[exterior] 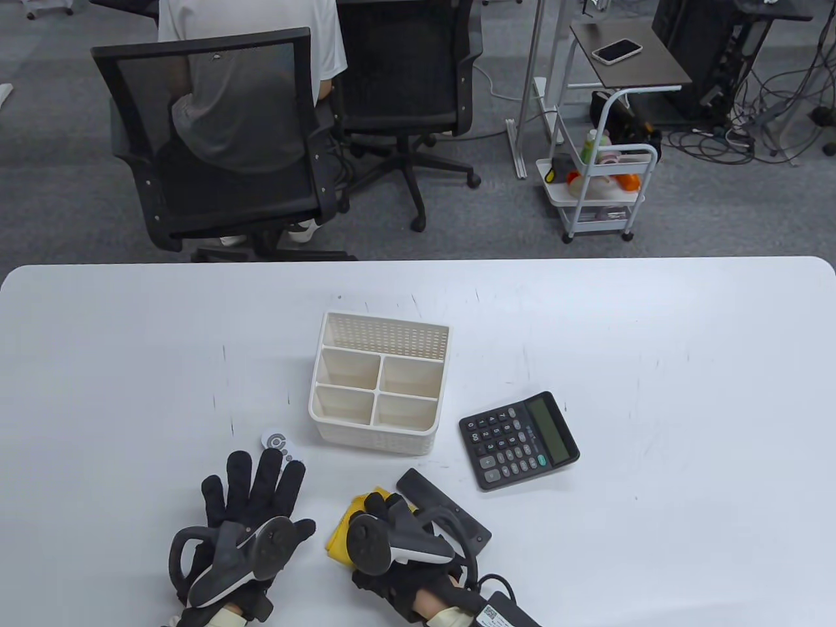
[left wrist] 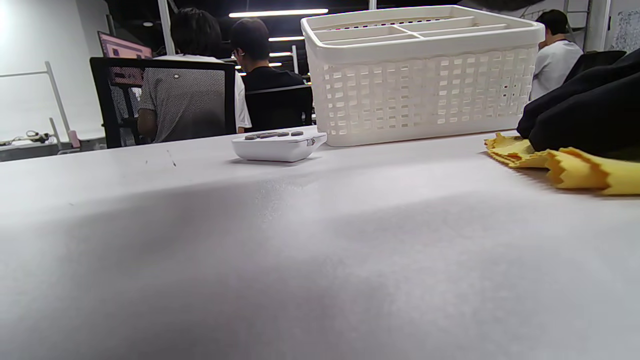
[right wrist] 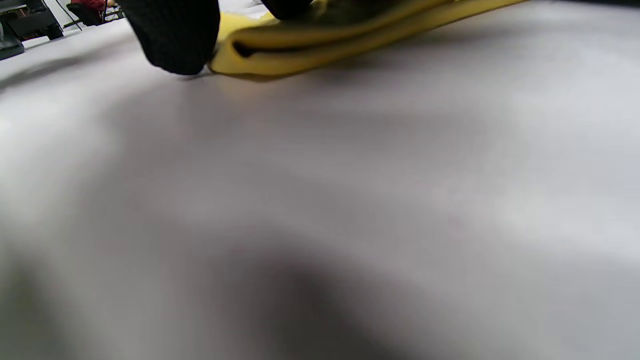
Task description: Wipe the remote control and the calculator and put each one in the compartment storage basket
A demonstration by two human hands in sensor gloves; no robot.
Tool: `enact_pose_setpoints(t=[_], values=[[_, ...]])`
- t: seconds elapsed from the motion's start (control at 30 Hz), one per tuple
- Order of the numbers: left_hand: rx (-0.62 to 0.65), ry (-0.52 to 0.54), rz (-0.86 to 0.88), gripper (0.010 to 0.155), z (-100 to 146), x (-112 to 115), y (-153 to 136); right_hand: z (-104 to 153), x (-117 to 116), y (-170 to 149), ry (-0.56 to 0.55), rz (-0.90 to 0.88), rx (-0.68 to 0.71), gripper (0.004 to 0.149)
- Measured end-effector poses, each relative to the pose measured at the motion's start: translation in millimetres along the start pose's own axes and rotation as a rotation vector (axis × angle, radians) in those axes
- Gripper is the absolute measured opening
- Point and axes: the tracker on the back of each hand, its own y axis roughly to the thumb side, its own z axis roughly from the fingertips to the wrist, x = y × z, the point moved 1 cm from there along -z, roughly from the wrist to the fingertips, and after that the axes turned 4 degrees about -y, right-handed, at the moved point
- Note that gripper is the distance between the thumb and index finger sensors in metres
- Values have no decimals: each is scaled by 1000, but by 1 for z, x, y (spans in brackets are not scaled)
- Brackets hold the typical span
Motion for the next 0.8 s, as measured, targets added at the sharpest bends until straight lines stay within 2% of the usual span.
enact_pose_setpoints(t=[0.17, 0.47, 0.6, 0.8], values=[[3, -1, -4, 75, 0, 1, 0, 2, 2, 0, -33, 31, -7, 67], [8, -7, -13, 75, 1, 1, 2, 6, 9, -2, -229, 120, -12, 52], [8, -9, -15, 75, 1, 1, 2, 9, 11, -9, -269, 52, -30, 46], [6, -7, -16, 75, 1, 1, 2, 18, 16, -25, -260, -34, -73, 45]])
